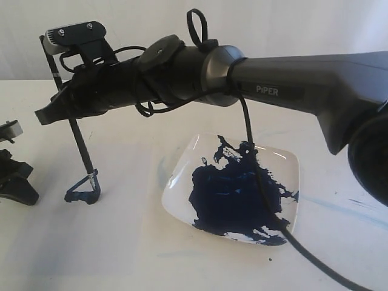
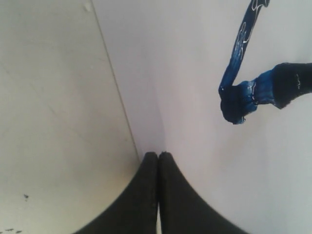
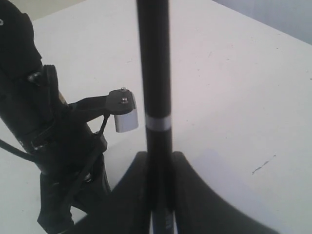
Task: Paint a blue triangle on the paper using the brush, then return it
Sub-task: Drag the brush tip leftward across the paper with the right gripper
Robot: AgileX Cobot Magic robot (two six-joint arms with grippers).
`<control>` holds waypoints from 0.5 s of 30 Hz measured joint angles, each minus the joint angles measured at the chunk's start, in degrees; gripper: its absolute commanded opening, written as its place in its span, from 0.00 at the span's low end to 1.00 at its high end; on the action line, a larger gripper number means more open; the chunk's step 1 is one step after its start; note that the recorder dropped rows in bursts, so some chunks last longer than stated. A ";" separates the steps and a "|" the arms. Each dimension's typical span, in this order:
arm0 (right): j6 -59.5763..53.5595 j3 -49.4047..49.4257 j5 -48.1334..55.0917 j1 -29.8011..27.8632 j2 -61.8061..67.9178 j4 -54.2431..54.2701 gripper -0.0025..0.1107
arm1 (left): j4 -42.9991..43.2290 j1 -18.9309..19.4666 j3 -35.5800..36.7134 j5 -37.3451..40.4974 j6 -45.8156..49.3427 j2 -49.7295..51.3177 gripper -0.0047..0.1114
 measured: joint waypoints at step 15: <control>3.14 0.00 1.92 -1.41 -0.80 -4.09 0.02 | 0.00 0.00 0.00 0.00 0.10 0.00 0.04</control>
